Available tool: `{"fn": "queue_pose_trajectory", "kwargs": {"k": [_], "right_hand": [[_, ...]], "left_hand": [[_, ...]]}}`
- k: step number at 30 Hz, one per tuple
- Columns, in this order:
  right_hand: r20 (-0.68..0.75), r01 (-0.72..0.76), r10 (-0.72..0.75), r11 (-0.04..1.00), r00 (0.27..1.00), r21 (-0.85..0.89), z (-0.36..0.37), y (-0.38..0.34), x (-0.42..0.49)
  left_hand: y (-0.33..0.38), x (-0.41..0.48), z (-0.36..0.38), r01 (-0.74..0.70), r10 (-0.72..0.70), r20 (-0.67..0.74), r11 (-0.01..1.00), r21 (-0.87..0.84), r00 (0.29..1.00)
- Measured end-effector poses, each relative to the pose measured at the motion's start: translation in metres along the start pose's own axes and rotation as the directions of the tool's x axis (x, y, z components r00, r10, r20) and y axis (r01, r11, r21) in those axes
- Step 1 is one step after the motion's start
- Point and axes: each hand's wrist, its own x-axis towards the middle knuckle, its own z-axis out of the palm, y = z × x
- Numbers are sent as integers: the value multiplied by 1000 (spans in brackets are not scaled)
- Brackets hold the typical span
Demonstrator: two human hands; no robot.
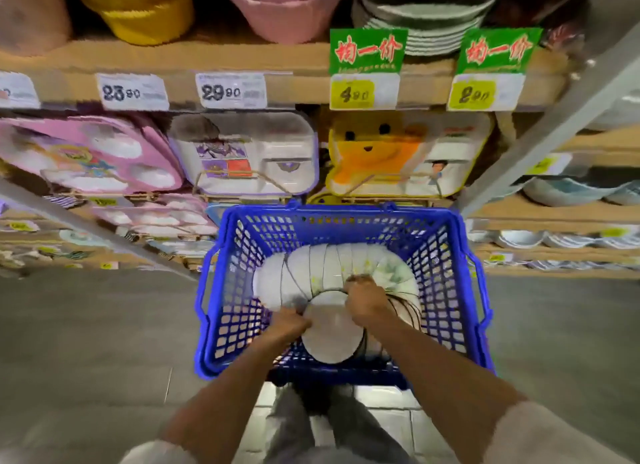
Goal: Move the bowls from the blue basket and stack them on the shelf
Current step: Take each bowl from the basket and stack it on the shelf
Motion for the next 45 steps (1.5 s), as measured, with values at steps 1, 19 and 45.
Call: {"fn": "queue_pose_trajectory", "kwargs": {"k": [1, 19, 45], "right_hand": [[2, -23, 23, 1000, 1000, -3, 4, 1, 1], [-74, -8, 17, 992, 997, 122, 12, -4, 4], [-370, 402, 252, -88, 894, 911, -184, -63, -150]], "left_hand": [[2, 7, 2, 17, -18, 40, 999, 36, 999], [-5, 47, -6, -90, 75, 120, 988, 129, 990], [87, -137, -124, -470, 405, -276, 531, -705, 872]]}}
